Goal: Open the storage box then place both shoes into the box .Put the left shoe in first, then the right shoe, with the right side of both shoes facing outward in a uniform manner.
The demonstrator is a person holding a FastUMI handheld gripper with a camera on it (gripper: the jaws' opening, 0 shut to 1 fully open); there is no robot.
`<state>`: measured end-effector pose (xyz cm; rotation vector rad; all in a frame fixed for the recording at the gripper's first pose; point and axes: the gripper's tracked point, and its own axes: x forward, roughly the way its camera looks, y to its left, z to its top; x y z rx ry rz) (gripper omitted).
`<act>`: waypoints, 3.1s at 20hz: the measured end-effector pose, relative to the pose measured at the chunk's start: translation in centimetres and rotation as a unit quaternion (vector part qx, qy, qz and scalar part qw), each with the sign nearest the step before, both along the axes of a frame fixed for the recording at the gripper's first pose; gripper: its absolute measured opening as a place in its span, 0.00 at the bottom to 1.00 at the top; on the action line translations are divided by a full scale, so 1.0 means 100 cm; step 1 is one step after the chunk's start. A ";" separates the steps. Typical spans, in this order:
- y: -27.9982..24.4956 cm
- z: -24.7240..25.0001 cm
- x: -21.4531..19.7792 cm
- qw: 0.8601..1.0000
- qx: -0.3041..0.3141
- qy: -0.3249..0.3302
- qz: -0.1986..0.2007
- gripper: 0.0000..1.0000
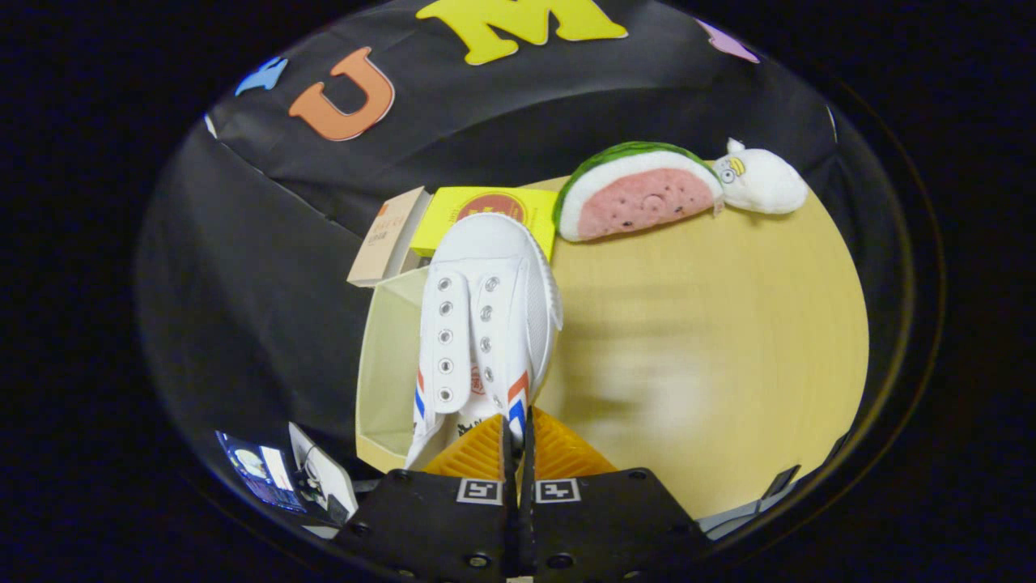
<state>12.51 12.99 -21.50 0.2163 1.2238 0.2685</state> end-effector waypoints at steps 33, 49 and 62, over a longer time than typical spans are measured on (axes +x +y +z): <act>0.074 0.001 -0.010 0.968 -0.157 -0.194 -0.022 0.85; -0.062 0.273 -0.102 0.847 -0.139 -0.504 -0.094 0.96; -0.090 0.314 -0.121 0.826 -0.102 -0.544 -0.110 0.95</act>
